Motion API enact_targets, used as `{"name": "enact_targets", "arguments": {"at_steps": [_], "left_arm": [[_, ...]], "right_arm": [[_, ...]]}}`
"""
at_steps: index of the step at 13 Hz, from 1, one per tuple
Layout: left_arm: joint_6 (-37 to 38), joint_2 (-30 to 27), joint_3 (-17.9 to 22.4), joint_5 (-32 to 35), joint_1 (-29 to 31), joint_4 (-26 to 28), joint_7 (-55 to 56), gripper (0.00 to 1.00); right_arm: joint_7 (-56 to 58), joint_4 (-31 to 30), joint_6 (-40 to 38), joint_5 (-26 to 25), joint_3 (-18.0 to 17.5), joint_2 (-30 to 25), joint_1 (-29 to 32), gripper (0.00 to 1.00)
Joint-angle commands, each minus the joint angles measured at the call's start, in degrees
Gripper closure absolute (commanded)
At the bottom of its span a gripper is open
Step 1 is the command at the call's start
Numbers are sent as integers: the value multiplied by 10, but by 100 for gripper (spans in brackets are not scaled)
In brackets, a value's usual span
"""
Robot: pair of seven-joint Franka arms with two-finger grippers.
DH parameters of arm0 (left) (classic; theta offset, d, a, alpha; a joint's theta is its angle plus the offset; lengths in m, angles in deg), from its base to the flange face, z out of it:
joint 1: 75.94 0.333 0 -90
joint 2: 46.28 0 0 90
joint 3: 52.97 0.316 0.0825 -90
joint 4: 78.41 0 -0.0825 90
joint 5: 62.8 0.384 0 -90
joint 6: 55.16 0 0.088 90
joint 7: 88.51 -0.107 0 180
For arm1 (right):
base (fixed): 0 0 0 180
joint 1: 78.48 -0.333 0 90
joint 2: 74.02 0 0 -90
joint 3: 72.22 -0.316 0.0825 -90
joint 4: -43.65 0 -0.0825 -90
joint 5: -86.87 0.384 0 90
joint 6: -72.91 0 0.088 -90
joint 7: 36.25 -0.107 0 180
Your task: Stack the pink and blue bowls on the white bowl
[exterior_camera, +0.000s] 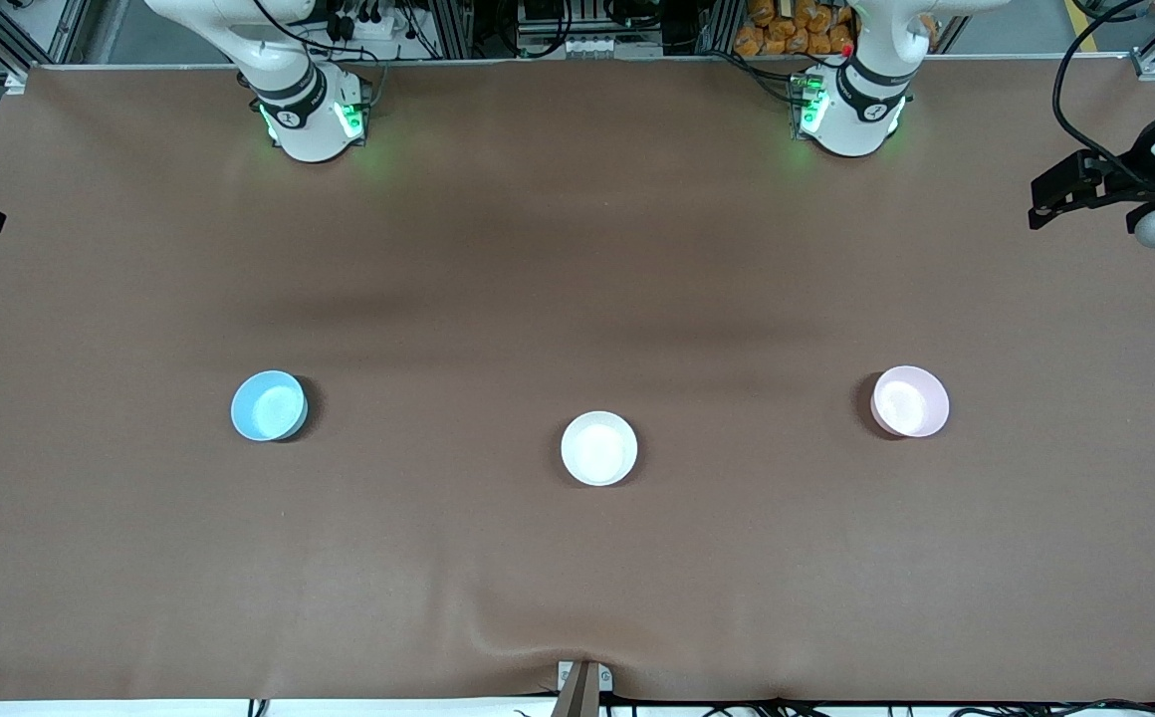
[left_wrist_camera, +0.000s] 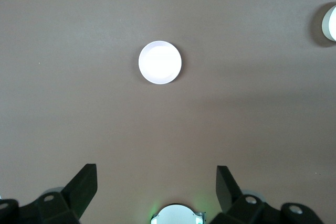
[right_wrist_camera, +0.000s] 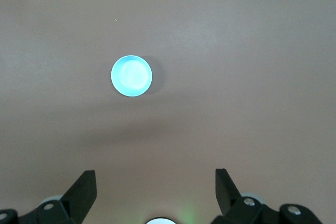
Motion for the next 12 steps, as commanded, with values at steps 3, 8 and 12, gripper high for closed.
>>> {"name": "enact_targets", "arguments": {"at_steps": [3, 8, 12], "left_arm": [[-2, 0, 1, -9, 2, -2, -9, 0], [-2, 0, 3, -32, 20, 4, -14, 0], [2, 0, 3, -34, 18, 7, -14, 0]], "right_arm": [[-11, 16, -11, -3, -4, 5, 1, 0], [-14, 16, -16, 1, -5, 5, 1, 0], [-31, 10, -8, 2, -4, 4, -31, 0]]}}
